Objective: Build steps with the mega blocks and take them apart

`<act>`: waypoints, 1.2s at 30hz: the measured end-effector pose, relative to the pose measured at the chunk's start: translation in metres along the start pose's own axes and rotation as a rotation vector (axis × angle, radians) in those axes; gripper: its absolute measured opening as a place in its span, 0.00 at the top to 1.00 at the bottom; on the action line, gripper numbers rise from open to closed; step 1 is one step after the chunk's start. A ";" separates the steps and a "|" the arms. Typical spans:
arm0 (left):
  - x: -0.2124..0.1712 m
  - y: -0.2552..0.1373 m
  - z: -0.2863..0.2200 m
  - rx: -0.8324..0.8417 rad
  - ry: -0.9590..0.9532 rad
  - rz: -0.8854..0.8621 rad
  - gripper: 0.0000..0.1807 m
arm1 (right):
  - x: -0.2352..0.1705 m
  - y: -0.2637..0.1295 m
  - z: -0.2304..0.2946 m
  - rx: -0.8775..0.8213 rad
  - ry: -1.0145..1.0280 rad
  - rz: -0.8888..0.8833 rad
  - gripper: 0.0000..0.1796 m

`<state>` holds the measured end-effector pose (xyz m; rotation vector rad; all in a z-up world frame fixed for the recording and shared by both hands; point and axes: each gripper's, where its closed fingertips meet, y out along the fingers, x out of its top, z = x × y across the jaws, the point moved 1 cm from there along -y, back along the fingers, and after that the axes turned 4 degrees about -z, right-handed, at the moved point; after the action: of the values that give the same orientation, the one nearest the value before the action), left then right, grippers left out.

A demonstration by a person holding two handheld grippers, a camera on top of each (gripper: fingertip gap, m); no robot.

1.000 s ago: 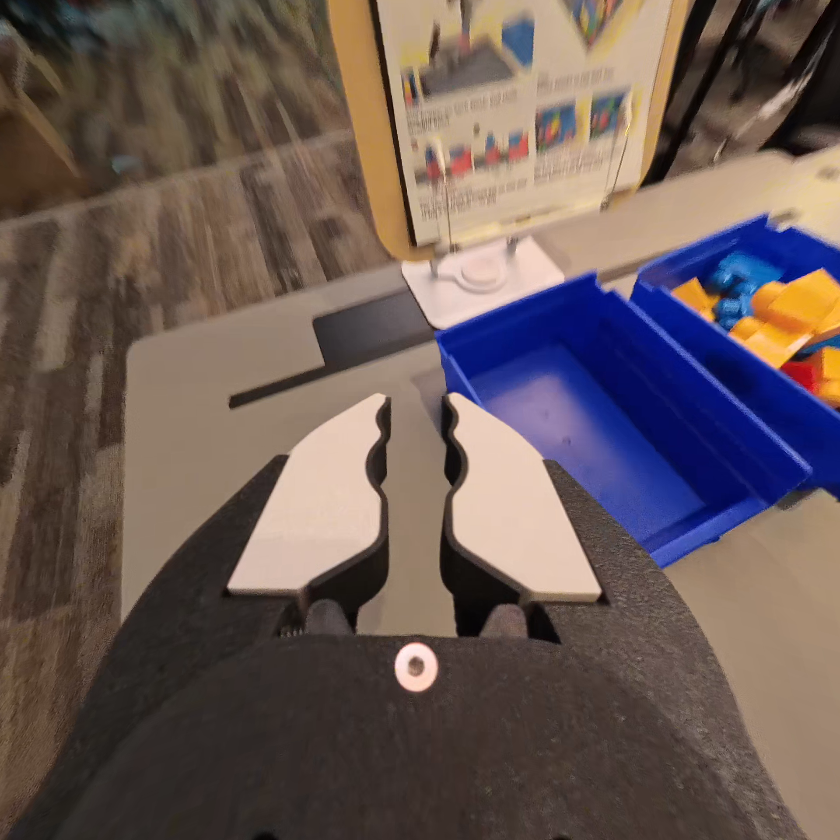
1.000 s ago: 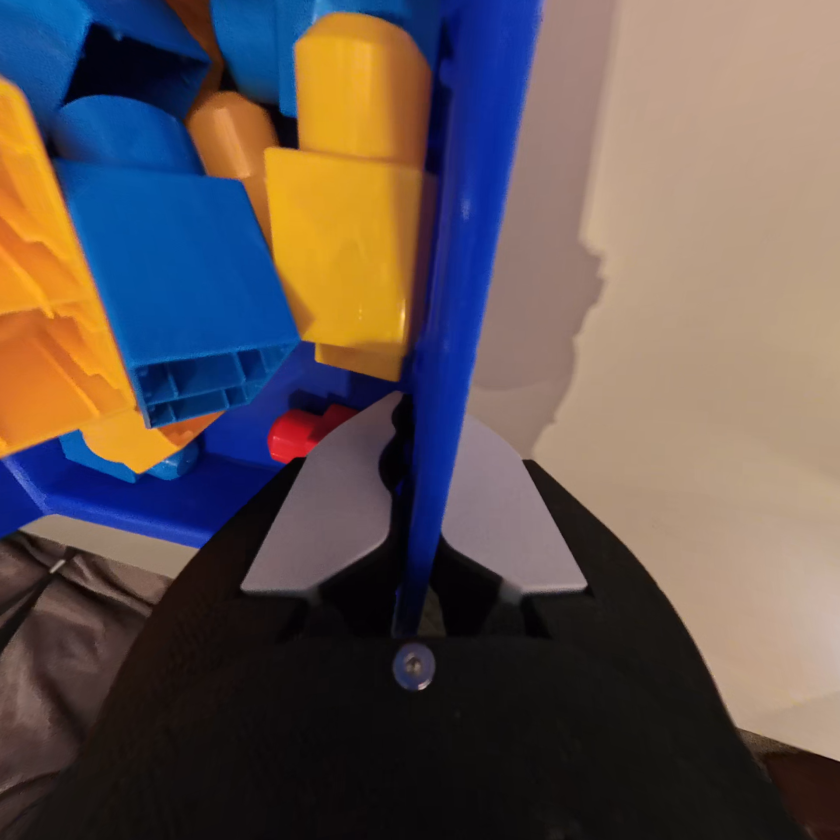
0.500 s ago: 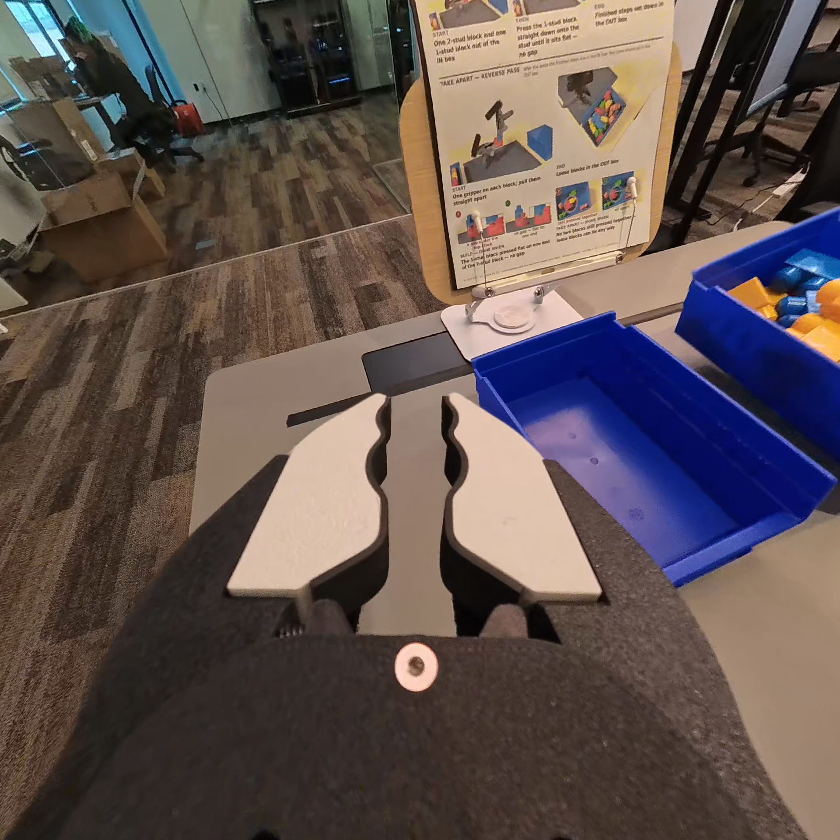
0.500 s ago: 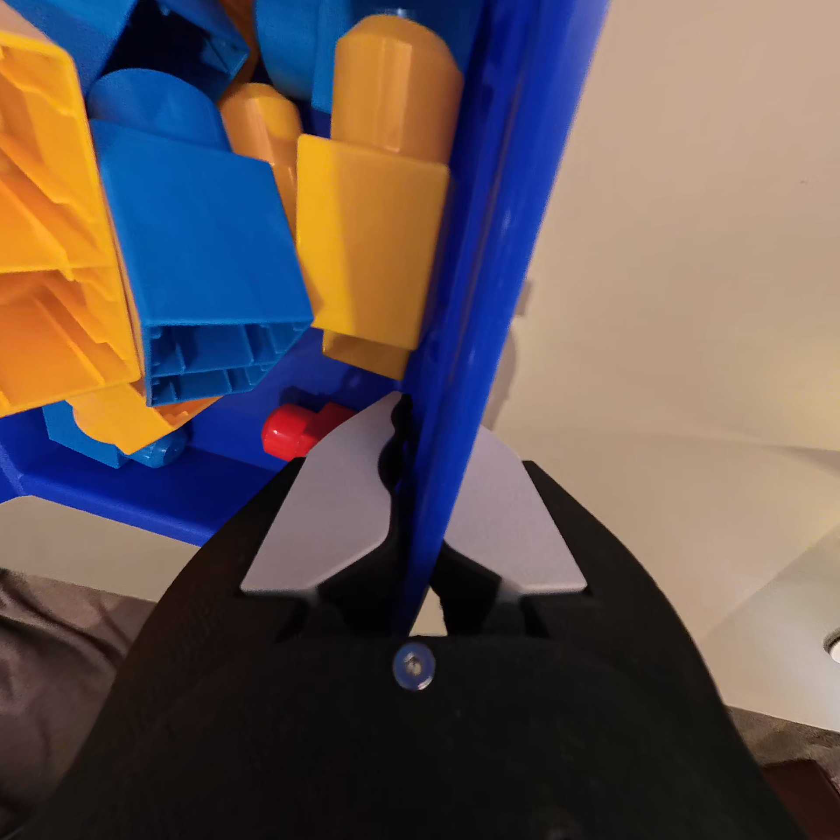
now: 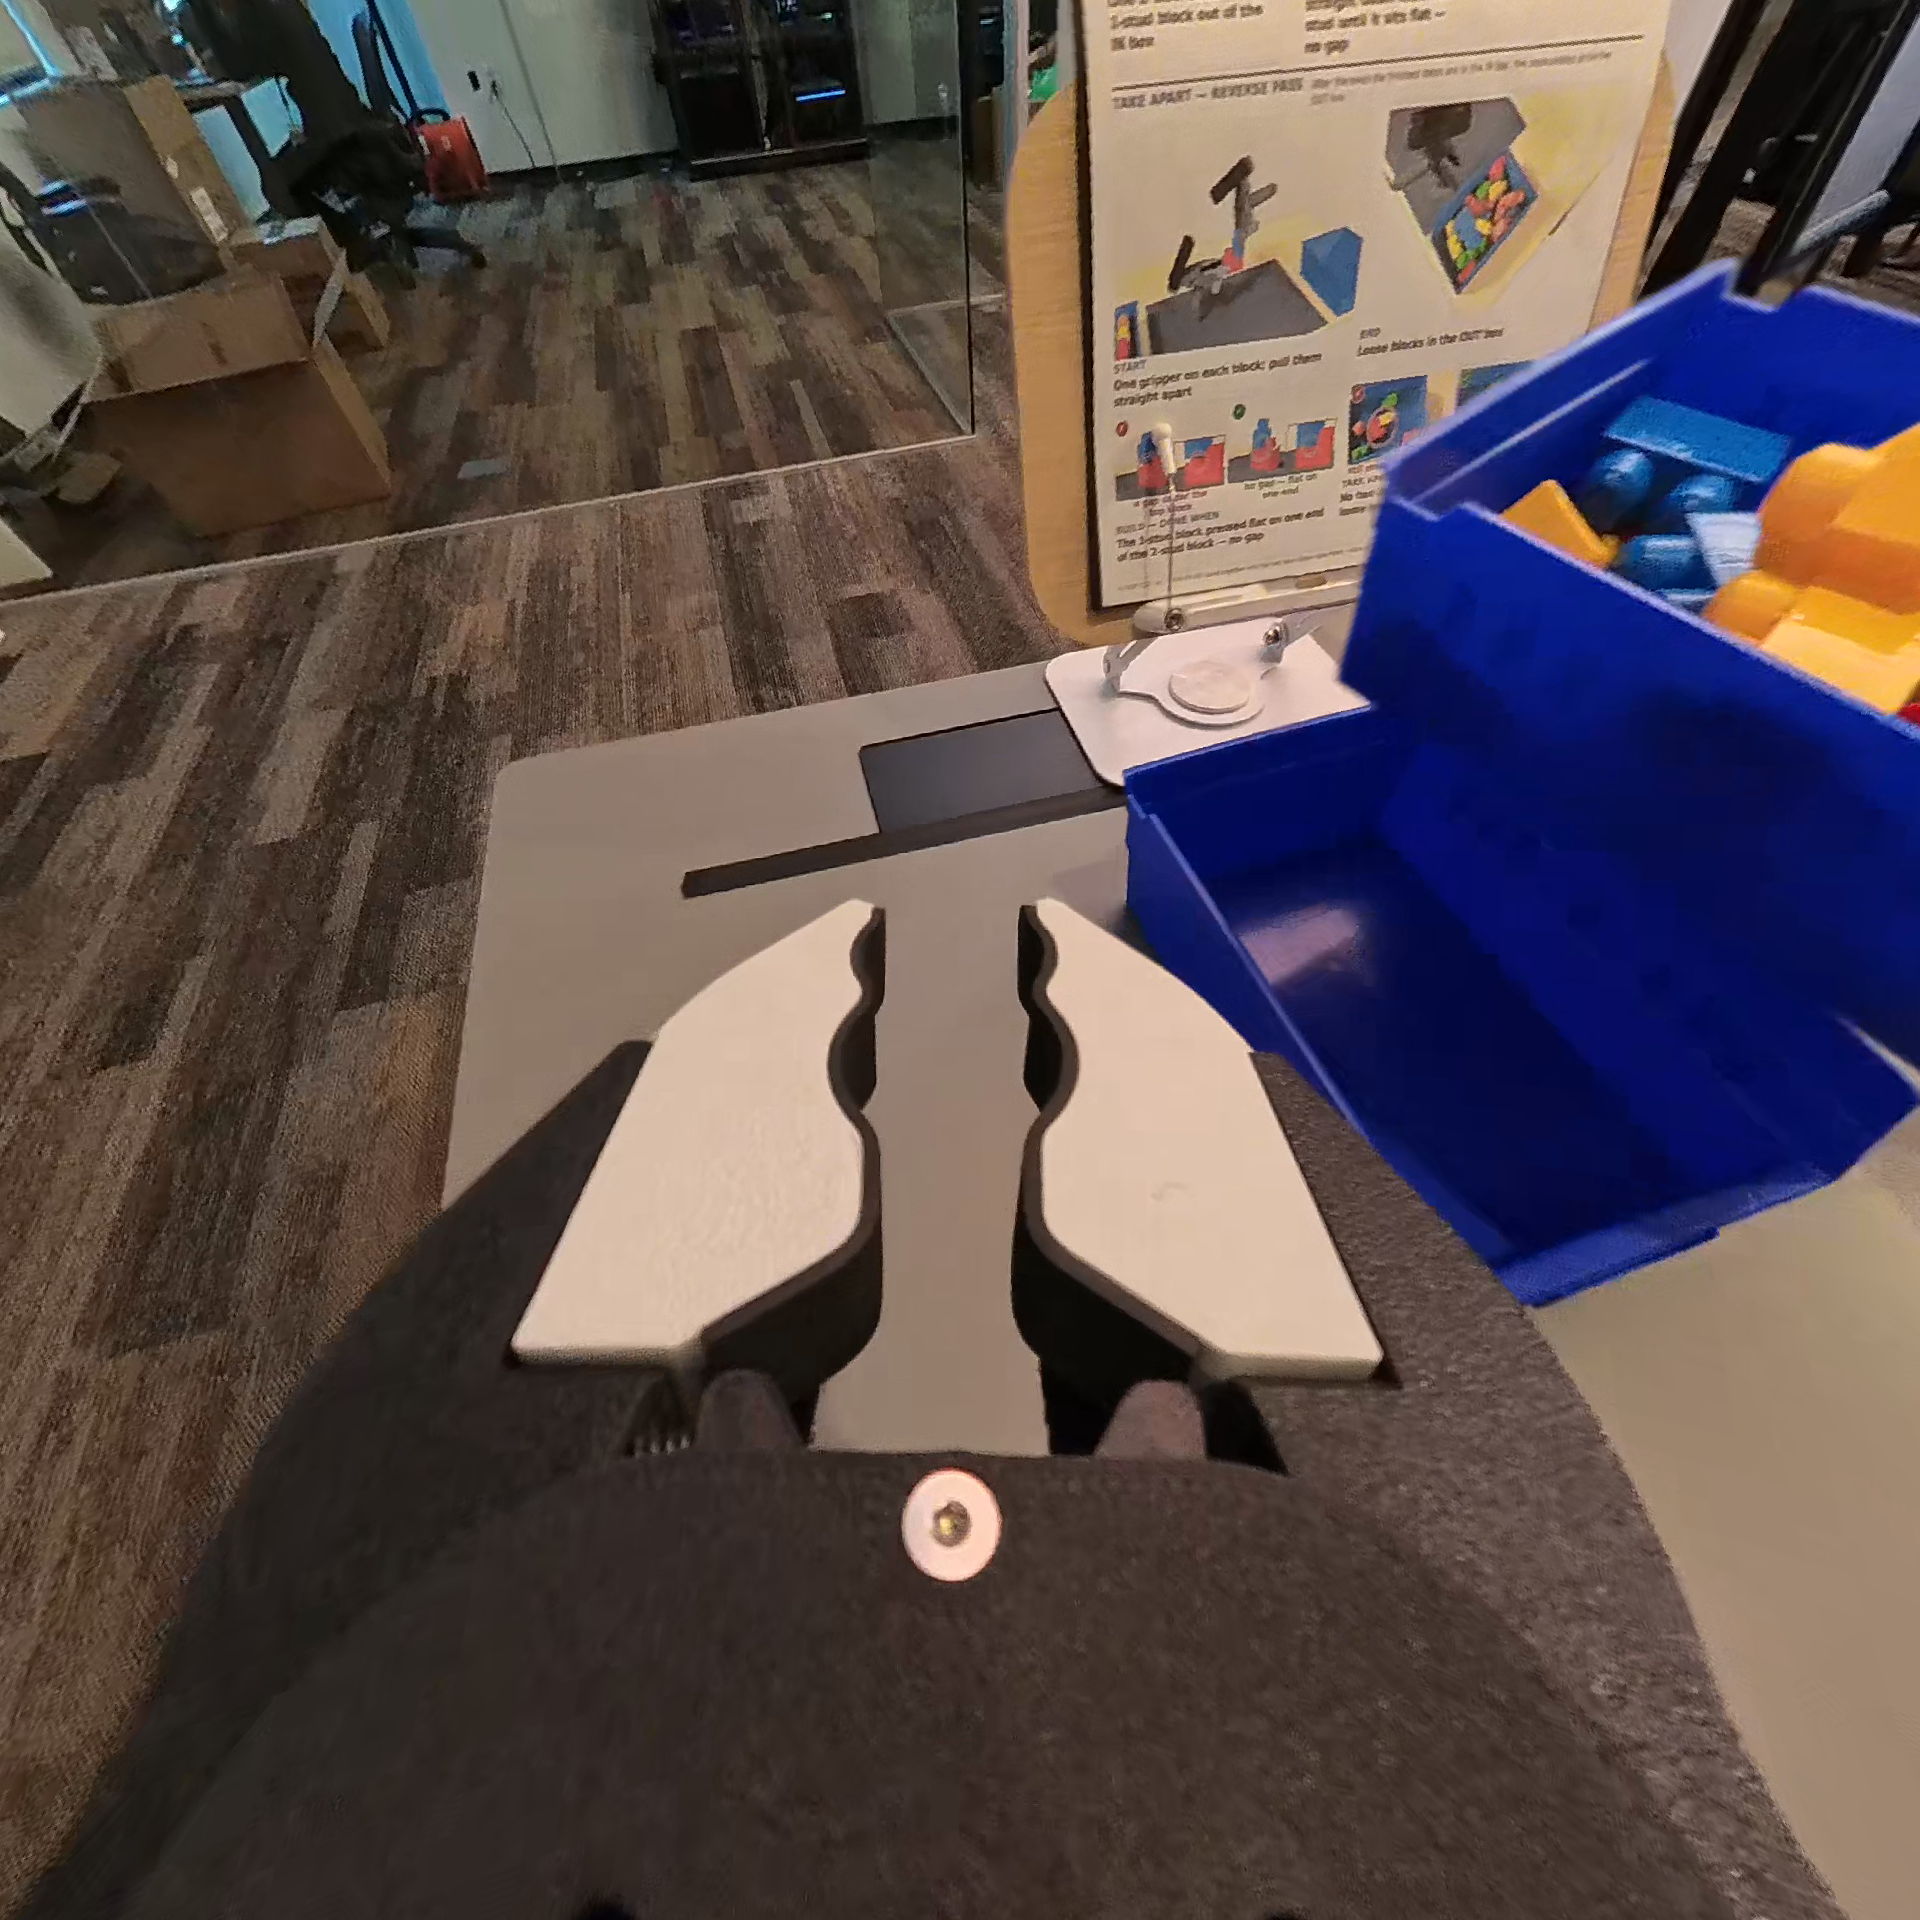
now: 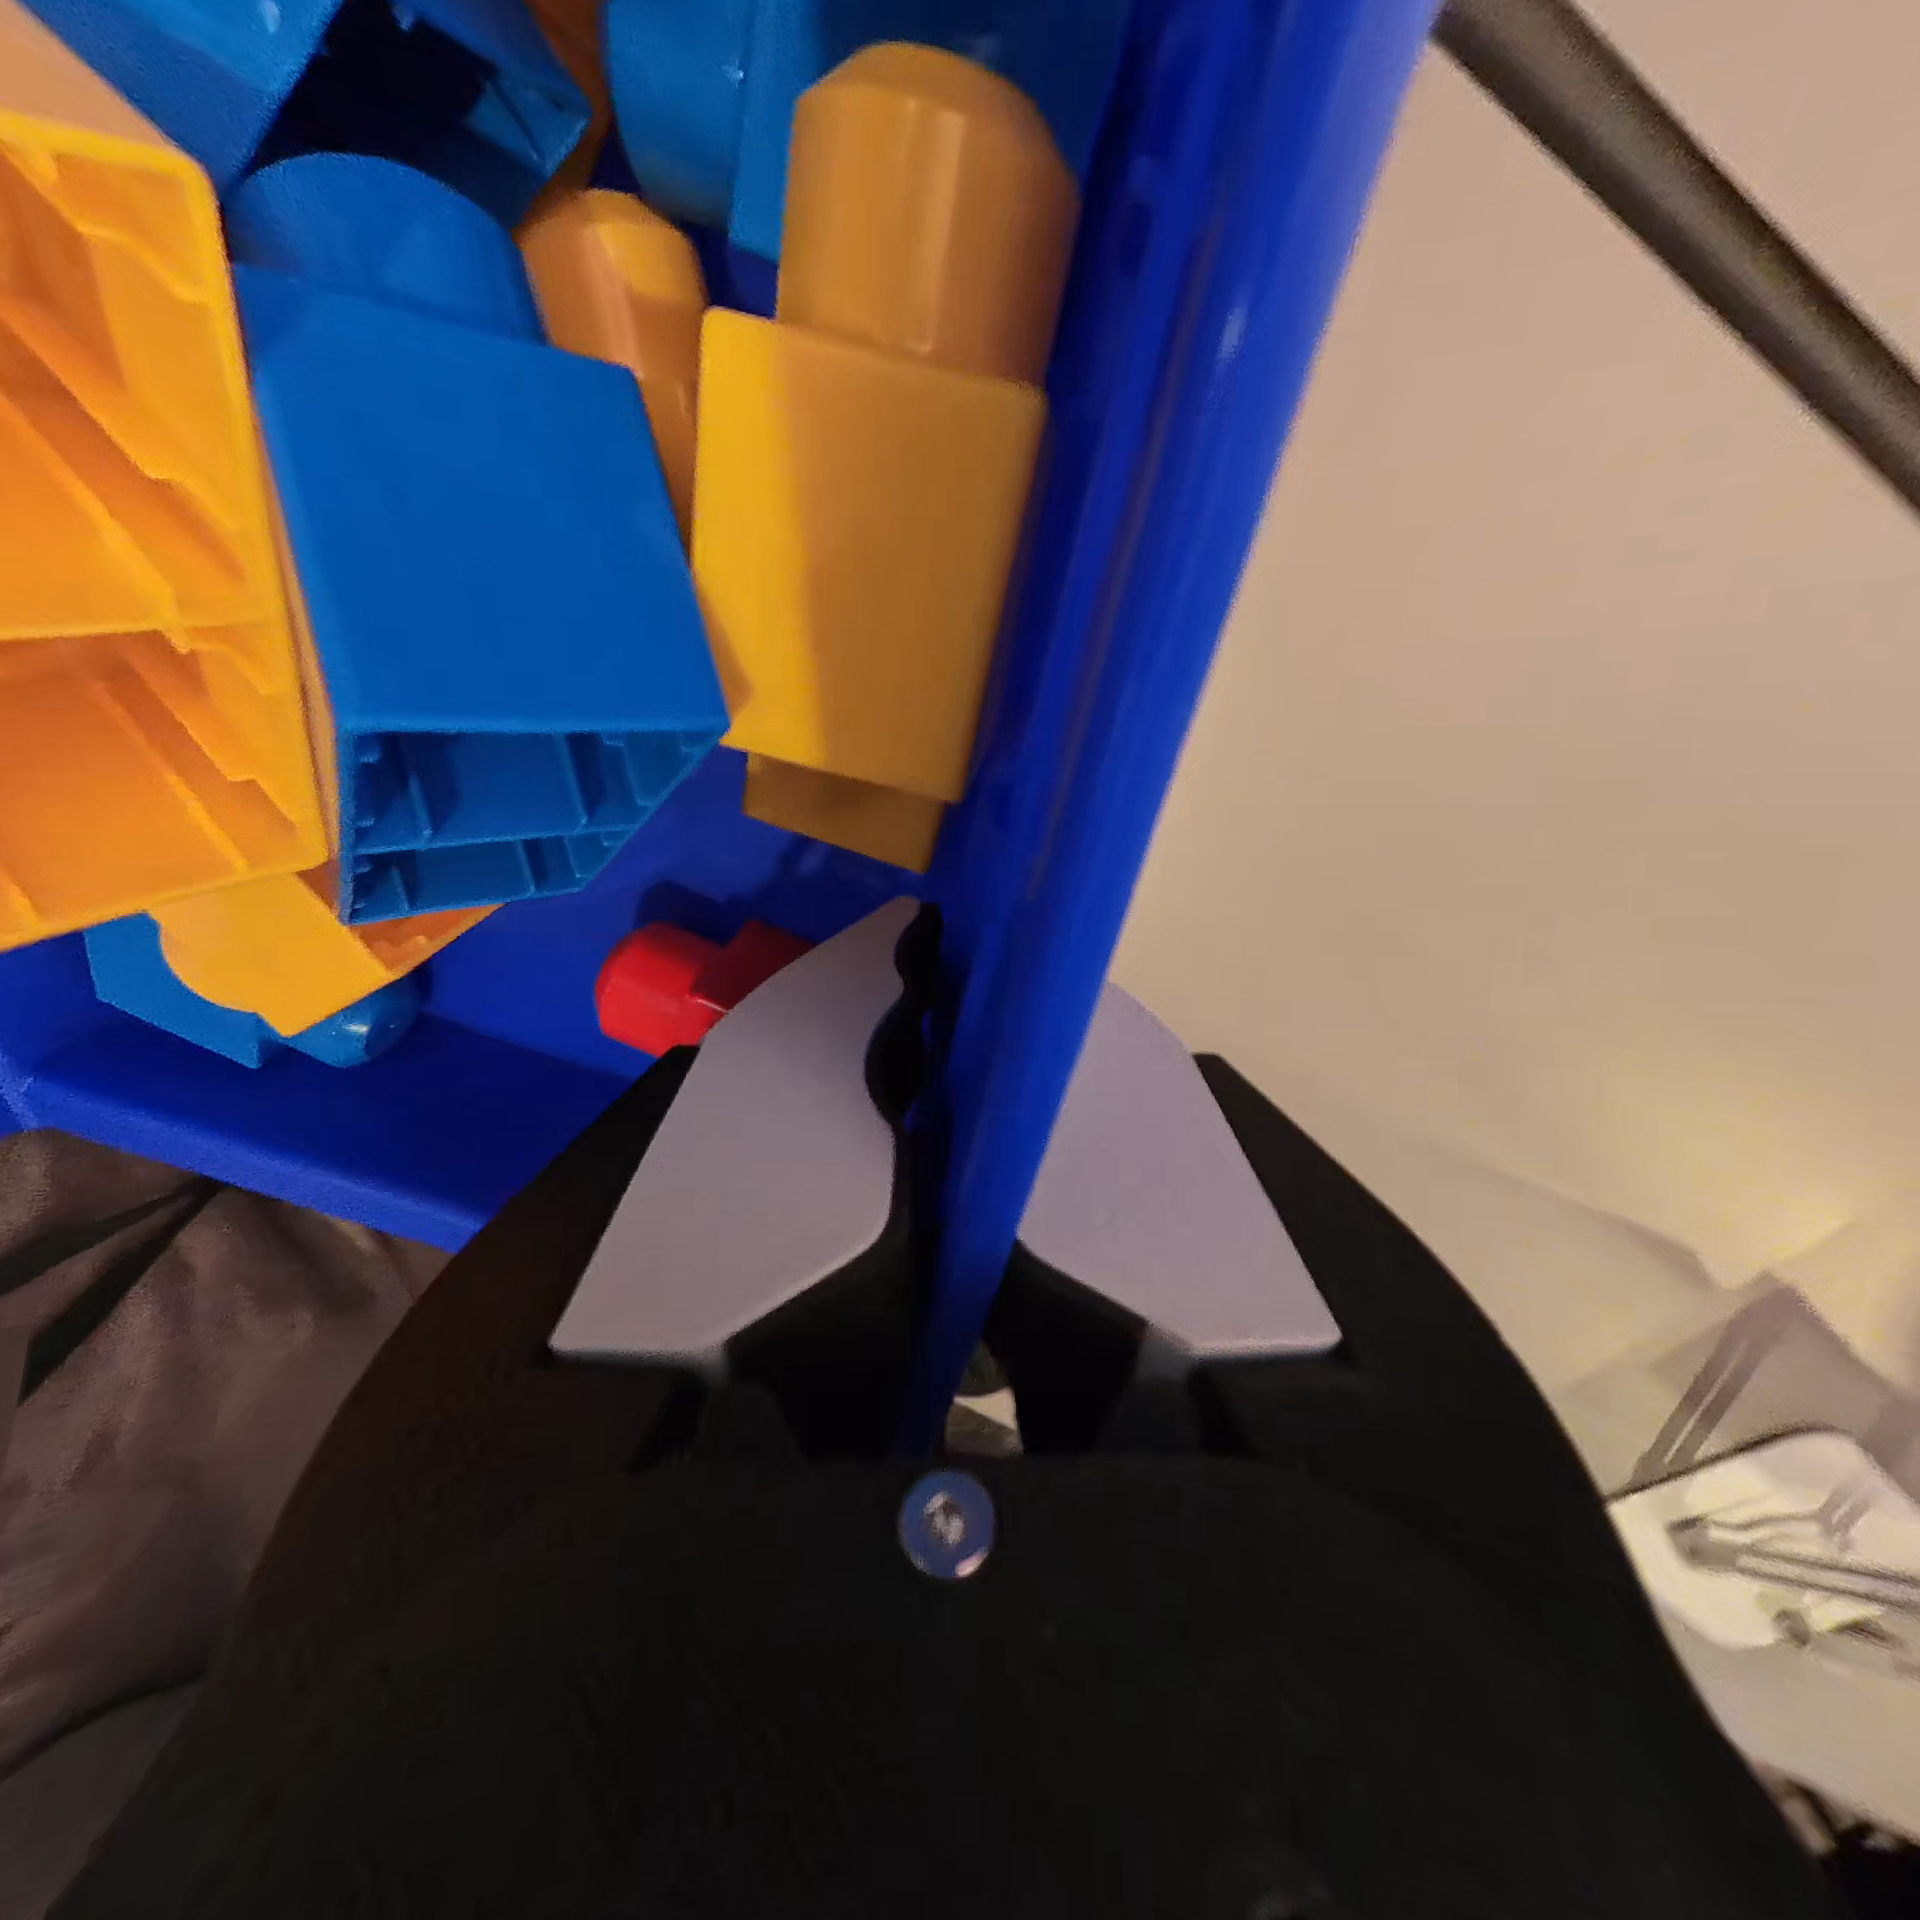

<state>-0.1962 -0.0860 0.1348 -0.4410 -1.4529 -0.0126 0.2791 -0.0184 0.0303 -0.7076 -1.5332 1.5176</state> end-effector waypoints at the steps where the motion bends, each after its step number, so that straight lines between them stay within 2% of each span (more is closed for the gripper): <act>1: -0.002 -0.003 0.004 0.006 -0.011 0.003 0.86 | 0.017 0.002 0.020 0.017 -0.037 -0.004 0.97; 9: -0.024 -0.040 0.047 0.148 -0.127 0.028 0.82 | 0.137 0.050 0.201 0.236 -0.310 -0.036 0.97; 12: -0.035 -0.062 0.061 0.206 -0.199 0.042 0.76 | 0.168 0.073 0.262 0.304 -0.386 -0.034 0.97; 17: -0.035 -0.099 0.079 0.273 -0.282 -0.078 0.75 | 0.201 0.109 0.333 0.338 -0.468 -0.003 0.97; 22: -0.035 -0.112 0.082 0.260 -0.295 -0.130 0.75 | 0.212 0.151 0.362 0.302 -0.471 0.026 0.97; 29: -0.044 -0.099 0.080 0.211 -0.298 -0.065 0.74 | 0.201 0.214 0.358 0.253 -0.415 0.090 0.97; 36: -0.040 -0.096 0.074 0.198 -0.276 -0.066 0.74 | 0.196 0.231 0.352 0.187 -0.425 0.094 0.96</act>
<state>-0.2984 -0.1622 0.1271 -0.2386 -1.7205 0.1431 -0.1564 -0.0032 -0.1301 -0.3660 -1.6489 1.9440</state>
